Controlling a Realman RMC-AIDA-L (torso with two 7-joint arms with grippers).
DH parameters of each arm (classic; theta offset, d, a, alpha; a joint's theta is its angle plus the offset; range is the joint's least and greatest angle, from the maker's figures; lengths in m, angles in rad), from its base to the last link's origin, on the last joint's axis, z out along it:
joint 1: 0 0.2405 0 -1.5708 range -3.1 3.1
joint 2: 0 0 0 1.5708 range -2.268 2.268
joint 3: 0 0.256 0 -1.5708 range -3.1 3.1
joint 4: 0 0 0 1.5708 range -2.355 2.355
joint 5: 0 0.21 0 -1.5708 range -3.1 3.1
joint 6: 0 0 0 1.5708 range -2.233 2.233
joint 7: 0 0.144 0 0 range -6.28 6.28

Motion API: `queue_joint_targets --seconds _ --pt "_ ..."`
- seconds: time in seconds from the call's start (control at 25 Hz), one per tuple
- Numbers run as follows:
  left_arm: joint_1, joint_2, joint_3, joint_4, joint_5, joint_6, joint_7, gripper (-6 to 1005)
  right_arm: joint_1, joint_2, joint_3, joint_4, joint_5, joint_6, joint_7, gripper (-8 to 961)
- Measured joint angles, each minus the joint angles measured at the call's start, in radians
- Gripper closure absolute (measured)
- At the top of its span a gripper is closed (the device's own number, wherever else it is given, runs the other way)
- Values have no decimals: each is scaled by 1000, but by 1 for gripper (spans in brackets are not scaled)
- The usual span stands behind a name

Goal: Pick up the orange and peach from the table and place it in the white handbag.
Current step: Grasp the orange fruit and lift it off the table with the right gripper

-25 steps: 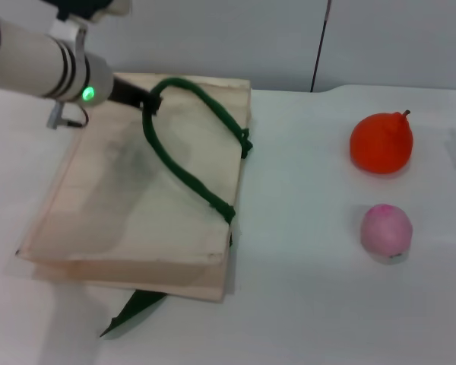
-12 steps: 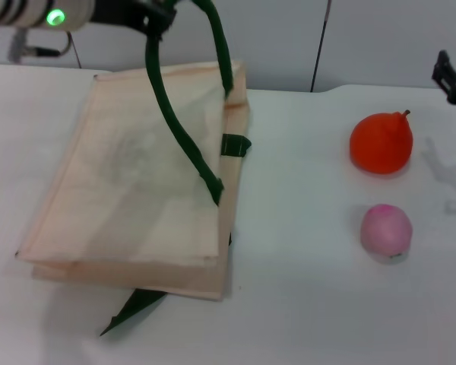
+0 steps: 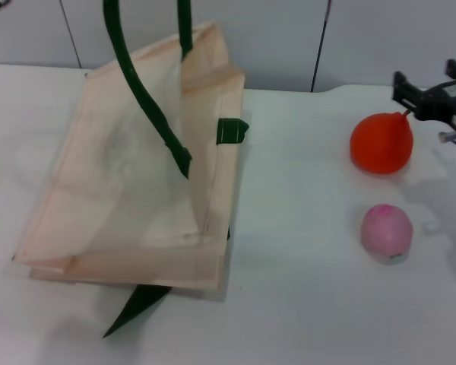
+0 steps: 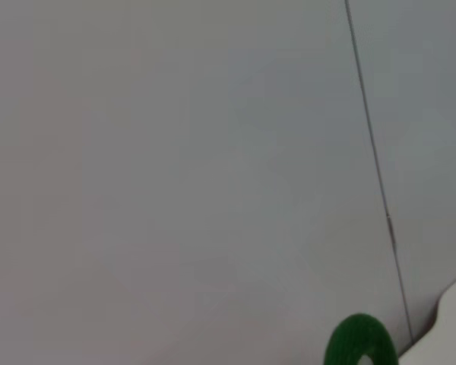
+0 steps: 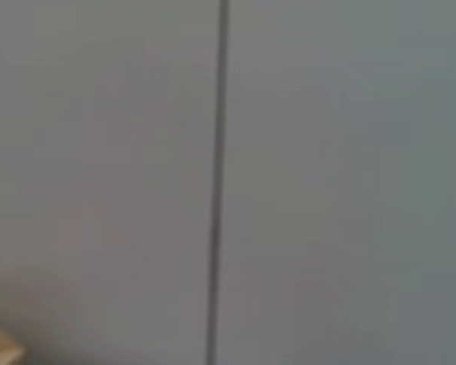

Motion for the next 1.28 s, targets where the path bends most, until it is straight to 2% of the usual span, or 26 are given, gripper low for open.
queue_joint_targets --seconds 0.12,0.24,0.4,0.6,0.8,1.04,1.28 --pt "-6 0 -16 22 1 -20 3 870 -11 0 18 -74 4 115 -2 89" --pt "-15 1 -17 27 1 -33 4 870 -18 1 19 -100 6 156 -3 83" --pt "-34 2 -17 30 2 -47 4 870 -5 1 62 -69 8 207 0 76" --pt "-44 2 -17 34 2 -57 3 870 42 1 172 2 9 331 -1 68" --pt "-54 2 -16 35 2 -67 2 870 77 0 229 27 11 443 -2 63" --pt "-72 2 -16 37 9 -79 3 870 107 0 219 35 28 469 -3 63" --pt "-94 2 -14 38 13 -95 2 870 173 1 218 112 35 467 -3 64"
